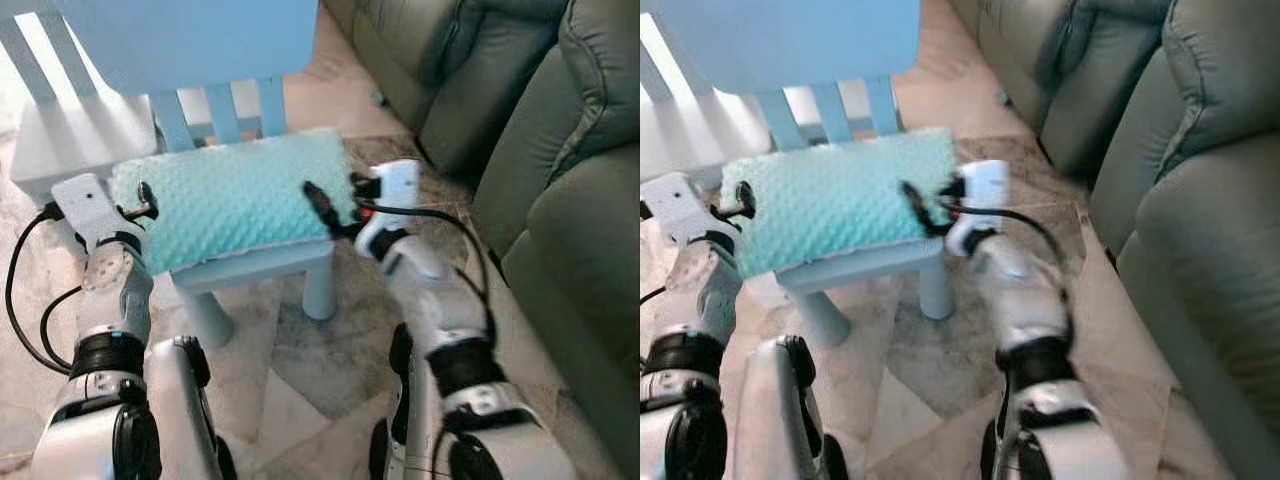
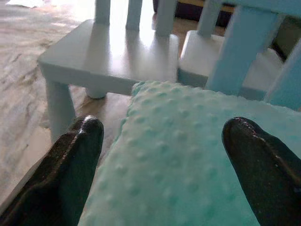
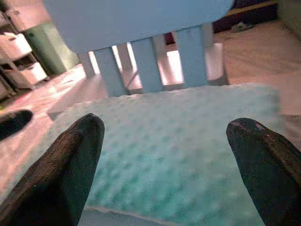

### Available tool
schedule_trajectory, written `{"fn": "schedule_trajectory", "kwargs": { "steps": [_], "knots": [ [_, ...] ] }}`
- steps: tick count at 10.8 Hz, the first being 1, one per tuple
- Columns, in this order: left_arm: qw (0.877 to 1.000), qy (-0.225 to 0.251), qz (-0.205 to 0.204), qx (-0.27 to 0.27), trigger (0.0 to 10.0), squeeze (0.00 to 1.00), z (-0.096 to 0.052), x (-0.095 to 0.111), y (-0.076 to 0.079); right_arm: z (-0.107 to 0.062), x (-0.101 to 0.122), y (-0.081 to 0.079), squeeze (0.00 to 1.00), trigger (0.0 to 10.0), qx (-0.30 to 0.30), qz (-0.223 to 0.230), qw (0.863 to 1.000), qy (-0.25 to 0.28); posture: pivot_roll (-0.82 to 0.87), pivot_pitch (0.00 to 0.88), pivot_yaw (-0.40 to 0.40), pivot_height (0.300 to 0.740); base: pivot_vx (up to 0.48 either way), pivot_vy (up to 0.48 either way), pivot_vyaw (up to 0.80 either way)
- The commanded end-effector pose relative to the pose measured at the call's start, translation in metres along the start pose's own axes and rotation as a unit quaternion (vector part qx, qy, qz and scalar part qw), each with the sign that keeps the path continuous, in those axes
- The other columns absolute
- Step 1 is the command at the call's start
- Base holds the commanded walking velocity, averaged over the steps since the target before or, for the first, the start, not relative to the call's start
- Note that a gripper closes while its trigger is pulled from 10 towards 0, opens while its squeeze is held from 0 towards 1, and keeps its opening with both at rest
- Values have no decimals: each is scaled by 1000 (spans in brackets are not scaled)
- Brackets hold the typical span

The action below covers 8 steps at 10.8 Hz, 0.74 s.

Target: Move the pillow to the sofa

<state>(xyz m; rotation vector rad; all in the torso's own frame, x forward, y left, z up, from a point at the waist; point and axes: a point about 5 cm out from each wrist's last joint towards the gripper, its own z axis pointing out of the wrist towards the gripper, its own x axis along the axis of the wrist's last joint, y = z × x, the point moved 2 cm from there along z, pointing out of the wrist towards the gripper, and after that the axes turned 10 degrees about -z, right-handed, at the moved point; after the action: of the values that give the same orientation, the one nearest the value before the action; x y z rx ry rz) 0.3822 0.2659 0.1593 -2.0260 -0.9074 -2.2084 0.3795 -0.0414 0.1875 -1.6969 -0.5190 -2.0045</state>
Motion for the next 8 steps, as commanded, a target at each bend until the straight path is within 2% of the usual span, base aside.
{"fn": "schedule_trajectory", "kwargs": {
  "steps": [1, 2, 3, 4, 5, 6, 7, 8],
  "knots": [
    [1000, 7, -9, 9, 10000, 0, 1, 1, -1, 5, 5, -4, 0, 10000, 6, 8, 1000, 13, -90, 281, -46, 414, 0, 0, 0],
    [1000, 18, -12, 6, 10000, 0, 0, 1, 3, 10, 4, -12, 0, 10000, 19, -11, 1000, 11, -89, 289, -54, 414, 0, 0, 0],
    [1000, 27, -14, 8, 10000, 0, -1, 2, 2, 10, 7, -7, 0, 10000, -4, -66, 998, 21, -92, 294, -57, 414, 0, 0, 0],
    [999, 25, -26, -3, 10000, 0, -3, -1, -3, 8, 16, 15, 0, 10000, -74, -49, 995, 47, -89, 299, -62, 414, 0, 0, 0],
    [999, 7, -32, -9, 10000, 0, -2, -5, -7, 7, 9, 29, 0, 10000, -89, -39, 995, 23, -75, 308, -57, 414, 0, 0, 0],
    [999, 21, -36, -13, 10000, 0, 2, 4, -7, 6, 6, 41, 0, 10000, -100, -23, 995, 13, -65, 314, -54, 414, 0, 0, 0],
    [998, 55, -38, -18, 10000, 0, 4, 19, -4, 9, 17, 47, 0, 10000, -106, -20, 994, 31, -58, 318, -54, 414, 0, 0, 0],
    [993, 108, -27, -30, 10000, 0, 4, 39, 1, 16, 38, 50, 0, 10000, -106, -37, 992, 65, -52, 318, -57, 414, 0, 0, 0]
  ]
}}
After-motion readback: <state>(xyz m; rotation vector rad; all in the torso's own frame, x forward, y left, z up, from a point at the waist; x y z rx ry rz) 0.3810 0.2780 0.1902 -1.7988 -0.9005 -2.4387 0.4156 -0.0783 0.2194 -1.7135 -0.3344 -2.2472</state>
